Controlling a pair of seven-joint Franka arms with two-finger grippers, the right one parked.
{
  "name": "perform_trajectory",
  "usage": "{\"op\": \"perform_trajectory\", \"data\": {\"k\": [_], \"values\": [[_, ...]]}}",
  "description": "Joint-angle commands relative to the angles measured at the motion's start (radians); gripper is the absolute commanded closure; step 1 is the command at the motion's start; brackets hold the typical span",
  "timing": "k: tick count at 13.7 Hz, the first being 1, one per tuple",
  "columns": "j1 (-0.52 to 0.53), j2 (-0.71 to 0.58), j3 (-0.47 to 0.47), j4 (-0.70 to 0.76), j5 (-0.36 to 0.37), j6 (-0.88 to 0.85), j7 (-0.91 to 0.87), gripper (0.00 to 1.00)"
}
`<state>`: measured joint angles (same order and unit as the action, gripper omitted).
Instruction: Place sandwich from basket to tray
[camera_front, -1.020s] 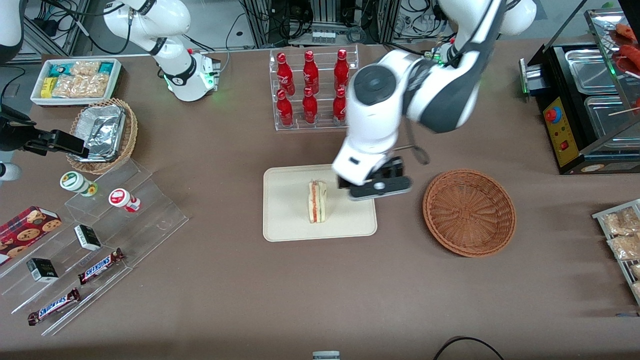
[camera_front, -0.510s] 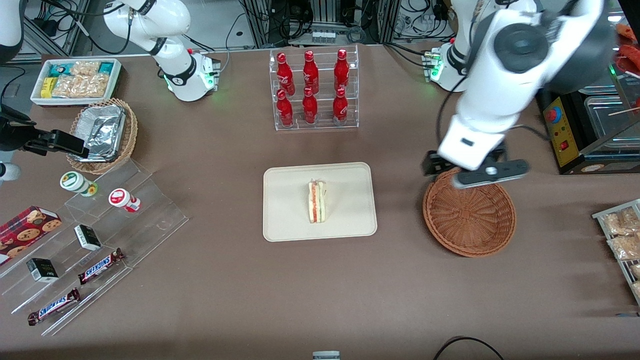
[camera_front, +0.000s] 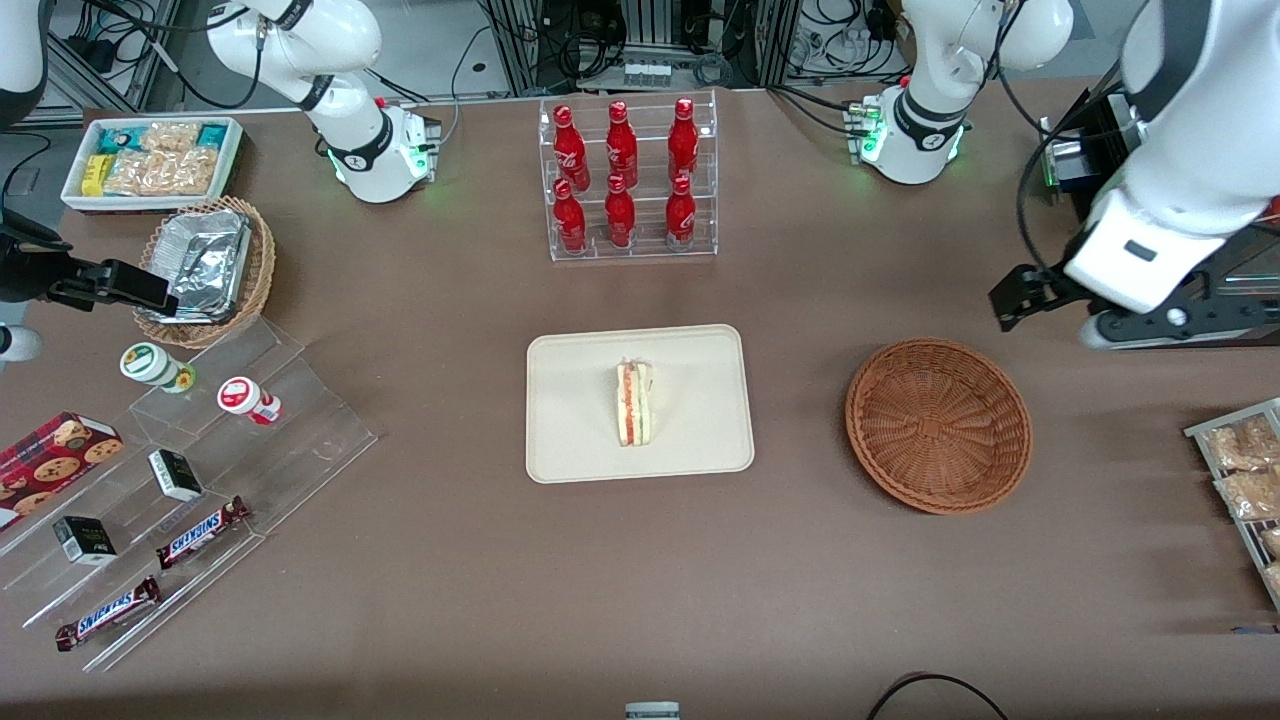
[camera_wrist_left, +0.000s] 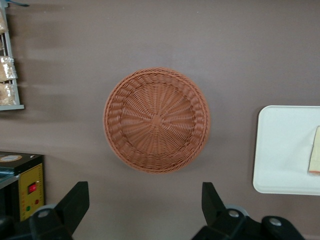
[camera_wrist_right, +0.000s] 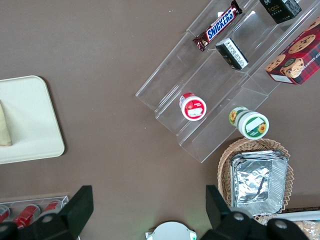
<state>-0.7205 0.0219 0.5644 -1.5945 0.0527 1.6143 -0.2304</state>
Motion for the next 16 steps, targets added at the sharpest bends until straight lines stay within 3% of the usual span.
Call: {"op": "perform_trajectory", "data": {"k": [1, 7, 8, 16], "values": [[0.193, -0.043, -0.143, -0.019, -0.008, -0.022, 0.077, 0.01], [0.730, -0.071, -0.604, -0.032, -0.013, -0.062, 0.200, 0.01], [0.783, -0.082, -0.657, -0.035, -0.017, -0.068, 0.203, 0.01], [0.750, -0.062, -0.663, -0.012, -0.013, -0.050, 0.198, 0.01]]}}
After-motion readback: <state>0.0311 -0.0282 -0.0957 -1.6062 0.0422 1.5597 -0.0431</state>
